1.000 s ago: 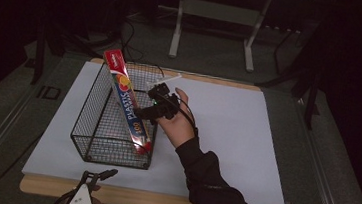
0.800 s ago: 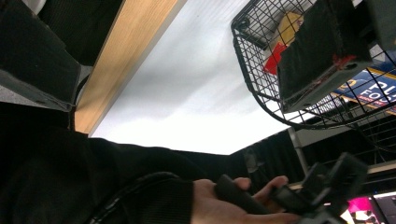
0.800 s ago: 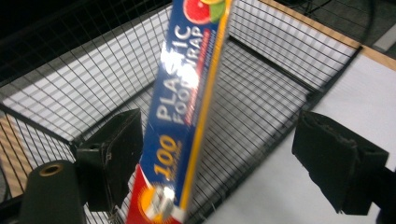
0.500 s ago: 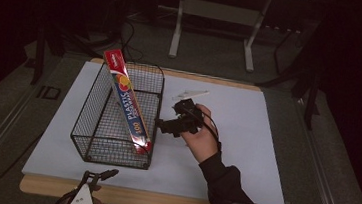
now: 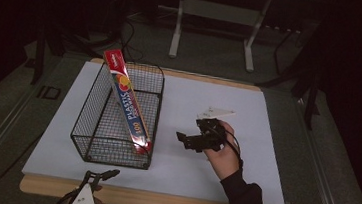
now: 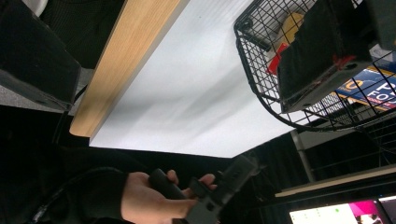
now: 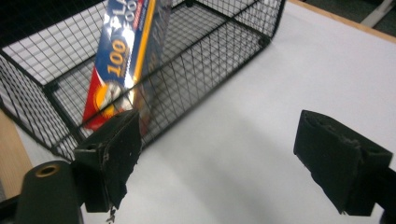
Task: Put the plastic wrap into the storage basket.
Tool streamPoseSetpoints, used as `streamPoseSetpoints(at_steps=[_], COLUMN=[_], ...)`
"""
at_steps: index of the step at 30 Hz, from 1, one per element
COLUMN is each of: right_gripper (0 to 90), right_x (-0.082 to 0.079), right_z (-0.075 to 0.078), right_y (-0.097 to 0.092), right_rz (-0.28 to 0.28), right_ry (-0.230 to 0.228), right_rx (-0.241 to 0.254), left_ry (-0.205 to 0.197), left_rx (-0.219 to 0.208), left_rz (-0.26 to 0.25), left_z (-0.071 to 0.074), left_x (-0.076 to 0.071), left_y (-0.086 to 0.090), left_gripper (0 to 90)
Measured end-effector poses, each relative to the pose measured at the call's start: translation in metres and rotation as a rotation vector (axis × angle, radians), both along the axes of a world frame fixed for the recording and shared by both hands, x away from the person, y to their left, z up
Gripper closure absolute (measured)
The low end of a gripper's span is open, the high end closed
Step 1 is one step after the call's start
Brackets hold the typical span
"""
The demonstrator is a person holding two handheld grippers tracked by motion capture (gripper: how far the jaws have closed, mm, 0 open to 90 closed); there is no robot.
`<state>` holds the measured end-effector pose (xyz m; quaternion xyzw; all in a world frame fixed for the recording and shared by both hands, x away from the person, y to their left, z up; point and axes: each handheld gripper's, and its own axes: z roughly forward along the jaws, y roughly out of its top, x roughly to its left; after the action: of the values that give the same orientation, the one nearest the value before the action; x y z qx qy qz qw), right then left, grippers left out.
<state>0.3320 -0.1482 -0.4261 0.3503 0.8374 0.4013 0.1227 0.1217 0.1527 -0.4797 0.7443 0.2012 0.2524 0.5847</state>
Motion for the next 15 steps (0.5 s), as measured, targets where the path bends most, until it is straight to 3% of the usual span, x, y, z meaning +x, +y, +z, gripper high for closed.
streamPoseSetpoints(at_steps=[15], right_gripper=[14.2], right_x=[-0.024], right_z=[-0.023], right_y=[-0.037], right_rz=[-0.028], right_ry=[-0.013], right_rx=[0.038], left_ry=[0.002], left_rx=[0.002], left_rz=[0.000], left_z=[0.000], left_x=[0.001], left_y=[0.000], left_gripper=[0.2])
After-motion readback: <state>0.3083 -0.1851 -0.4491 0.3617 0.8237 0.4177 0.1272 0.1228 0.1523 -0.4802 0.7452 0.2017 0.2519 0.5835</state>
